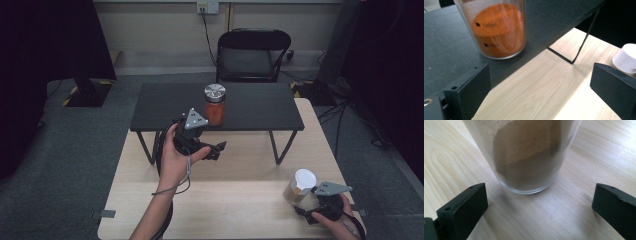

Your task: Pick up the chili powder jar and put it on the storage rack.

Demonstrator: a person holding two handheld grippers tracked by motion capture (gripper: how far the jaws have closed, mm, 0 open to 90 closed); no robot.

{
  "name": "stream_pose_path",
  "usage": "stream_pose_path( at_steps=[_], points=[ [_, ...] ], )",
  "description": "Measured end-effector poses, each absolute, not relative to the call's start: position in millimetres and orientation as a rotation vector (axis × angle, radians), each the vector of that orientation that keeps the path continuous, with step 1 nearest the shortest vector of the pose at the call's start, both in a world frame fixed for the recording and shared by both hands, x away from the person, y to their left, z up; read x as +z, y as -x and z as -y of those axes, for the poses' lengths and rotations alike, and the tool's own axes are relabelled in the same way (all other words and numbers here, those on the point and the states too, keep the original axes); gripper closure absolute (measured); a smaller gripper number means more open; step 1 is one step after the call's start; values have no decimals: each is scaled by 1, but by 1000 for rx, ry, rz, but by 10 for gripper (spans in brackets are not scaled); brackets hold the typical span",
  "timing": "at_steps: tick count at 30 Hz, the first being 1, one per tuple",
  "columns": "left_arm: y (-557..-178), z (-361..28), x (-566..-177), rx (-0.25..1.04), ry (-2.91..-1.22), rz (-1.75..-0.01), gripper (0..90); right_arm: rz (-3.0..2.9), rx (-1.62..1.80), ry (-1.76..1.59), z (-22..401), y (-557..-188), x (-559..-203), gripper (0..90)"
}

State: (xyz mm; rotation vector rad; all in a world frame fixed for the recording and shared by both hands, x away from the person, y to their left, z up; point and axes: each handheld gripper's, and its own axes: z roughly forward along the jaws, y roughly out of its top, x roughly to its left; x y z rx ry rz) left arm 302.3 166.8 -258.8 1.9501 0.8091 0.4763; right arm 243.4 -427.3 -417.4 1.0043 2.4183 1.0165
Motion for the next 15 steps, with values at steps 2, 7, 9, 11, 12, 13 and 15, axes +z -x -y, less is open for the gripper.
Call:
stream_pose_path(
  at_steps=[2, 7, 9, 11, 12, 13, 15],
  points=[
    [-301, -167, -263, 474, -1950, -807, 31, -2418, 1017, -1004, 427, -243, -417, 0],
    [-303, -166, -273, 446, -1955, -795, 32, -2418, 1017, -1004, 427, -243, -417, 0],
    [-304, -165, -277, 440, -1965, -799, 32, -2418, 1017, -1005, 427, -243, -417, 0],
    [-305, -164, -282, 433, -1966, -803, 32, -2418, 1016, -1005, 427, -243, -417, 0],
    [-305, -164, -285, 430, -1966, -802, 32, -2418, 1016, -1004, 427, -243, -417, 0],
    [-306, -164, -288, 425, -1963, -801, 32, -2418, 1016, -1004, 427, -243, -417, 0],
    [-307, -164, -294, 418, -1962, -801, 32, -2418, 1016, -1004, 427, -243, -417, 0]
  ],
)
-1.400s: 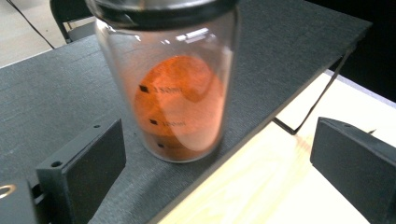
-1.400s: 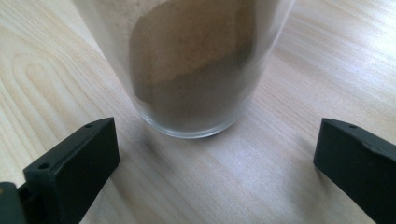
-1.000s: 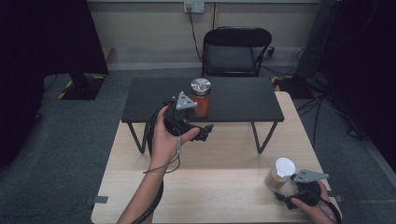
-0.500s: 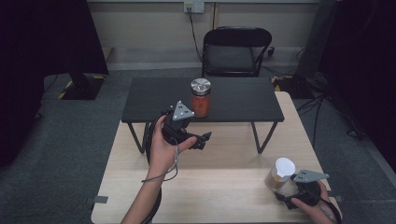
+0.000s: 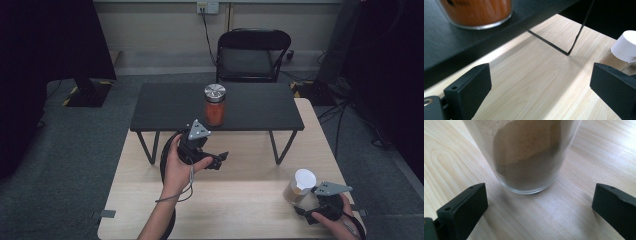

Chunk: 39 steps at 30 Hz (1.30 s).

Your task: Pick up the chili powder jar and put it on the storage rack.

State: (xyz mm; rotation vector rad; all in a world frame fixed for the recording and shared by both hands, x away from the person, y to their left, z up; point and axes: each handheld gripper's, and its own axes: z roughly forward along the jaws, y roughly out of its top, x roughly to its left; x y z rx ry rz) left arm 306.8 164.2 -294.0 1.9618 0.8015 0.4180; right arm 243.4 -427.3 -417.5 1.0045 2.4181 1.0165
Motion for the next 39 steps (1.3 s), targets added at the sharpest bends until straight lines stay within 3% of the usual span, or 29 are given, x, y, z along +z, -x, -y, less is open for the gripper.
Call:
stream_pose_path(
  at_steps=[39],
  points=[
    [-313, -157, -370, 337, -1987, -831, 32, -2418, 1017, -1004, 427, -243, -417, 0]
  ],
)
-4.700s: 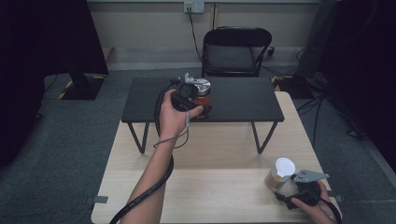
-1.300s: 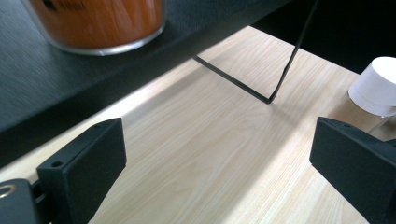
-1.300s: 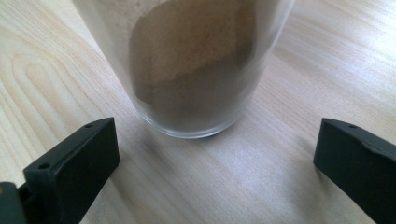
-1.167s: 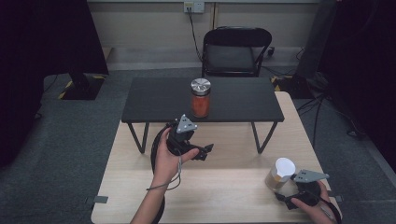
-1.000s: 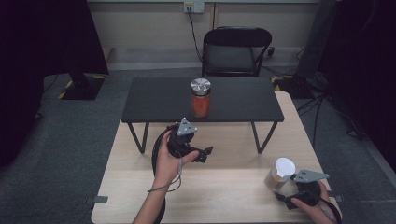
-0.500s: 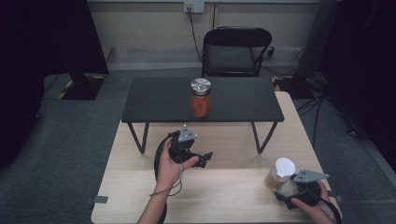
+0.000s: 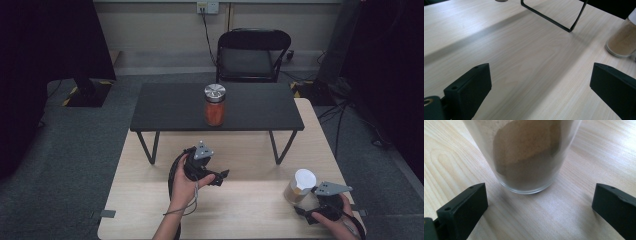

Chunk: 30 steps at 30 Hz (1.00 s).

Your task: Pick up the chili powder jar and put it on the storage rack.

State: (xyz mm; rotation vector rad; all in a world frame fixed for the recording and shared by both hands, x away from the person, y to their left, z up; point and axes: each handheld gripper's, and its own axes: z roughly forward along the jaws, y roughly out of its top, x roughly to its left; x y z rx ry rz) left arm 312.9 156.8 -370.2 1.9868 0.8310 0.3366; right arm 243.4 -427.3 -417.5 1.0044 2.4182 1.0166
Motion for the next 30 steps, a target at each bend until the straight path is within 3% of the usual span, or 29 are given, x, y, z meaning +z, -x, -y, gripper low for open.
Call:
stream_pose_path(
  at_steps=[30],
  points=[
    [-308, -148, -404, 333, -2054, -871, 32, -2418, 1017, -1004, 427, -243, -417, 0]
  ],
)
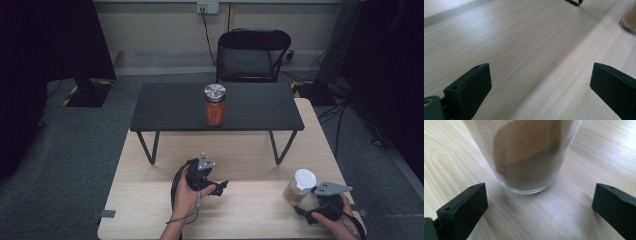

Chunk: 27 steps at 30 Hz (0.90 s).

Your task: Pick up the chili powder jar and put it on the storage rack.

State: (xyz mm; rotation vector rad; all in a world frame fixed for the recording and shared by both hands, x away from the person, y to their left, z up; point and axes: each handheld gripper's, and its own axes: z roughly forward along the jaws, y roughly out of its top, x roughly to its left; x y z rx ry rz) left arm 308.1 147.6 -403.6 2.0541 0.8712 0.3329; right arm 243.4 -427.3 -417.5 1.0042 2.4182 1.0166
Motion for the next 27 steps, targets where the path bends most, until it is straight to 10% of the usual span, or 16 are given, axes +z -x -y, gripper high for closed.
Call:
stream_pose_path(
  at_steps=[27],
  points=[
    [-305, -140, -418, 356, -2134, -886, 33, -2418, 1017, -1004, 427, -243, -417, 0]
  ],
)
